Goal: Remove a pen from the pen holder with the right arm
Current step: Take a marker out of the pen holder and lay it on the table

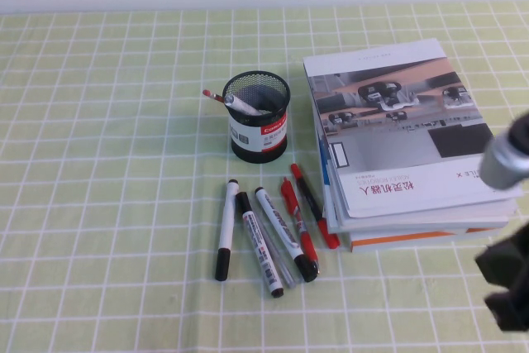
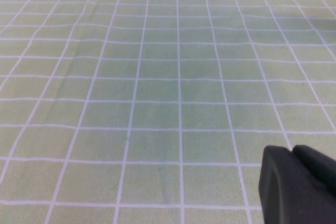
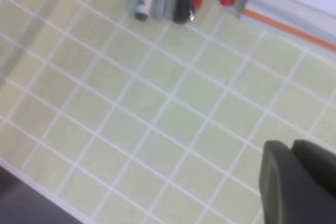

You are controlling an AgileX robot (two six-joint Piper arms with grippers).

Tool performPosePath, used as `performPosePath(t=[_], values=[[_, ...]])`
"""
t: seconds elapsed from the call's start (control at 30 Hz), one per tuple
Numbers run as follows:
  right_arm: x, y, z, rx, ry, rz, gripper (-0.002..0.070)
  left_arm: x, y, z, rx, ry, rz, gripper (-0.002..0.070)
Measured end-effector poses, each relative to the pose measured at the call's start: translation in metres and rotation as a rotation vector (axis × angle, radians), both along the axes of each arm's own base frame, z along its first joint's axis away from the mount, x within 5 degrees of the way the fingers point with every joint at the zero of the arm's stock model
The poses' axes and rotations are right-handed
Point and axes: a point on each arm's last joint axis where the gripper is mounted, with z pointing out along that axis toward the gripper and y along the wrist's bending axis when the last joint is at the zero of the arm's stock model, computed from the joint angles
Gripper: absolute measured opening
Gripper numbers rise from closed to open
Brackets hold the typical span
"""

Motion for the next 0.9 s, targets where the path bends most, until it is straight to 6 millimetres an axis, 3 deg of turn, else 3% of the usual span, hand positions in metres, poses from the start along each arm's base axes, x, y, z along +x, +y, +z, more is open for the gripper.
performPosePath(t=[0.23, 0.43, 0.63, 0.9], values=[[-0.021, -0.027, -0.022, -0.004, -0.022, -0.044, -0.0012, 0.000, 0.000, 0.000, 0.000, 0.000, 0.000, -0.0005], [-0.026, -0.052, -0.051, 0.084, -0.197, -0.112, -0.0012, 0.000, 0.000, 0.000, 0.000, 0.000, 0.000, -0.0005], [-0.031, -0.087, -0.105, 0.180, -0.383, -0.308, -0.0012, 0.000, 0.000, 0.000, 0.000, 0.000, 0.000, -0.0005], [-0.049, -0.112, -0.157, 0.278, -0.645, -0.493, -0.0013, 0.000, 0.000, 0.000, 0.000, 0.000, 0.000, -0.0005]])
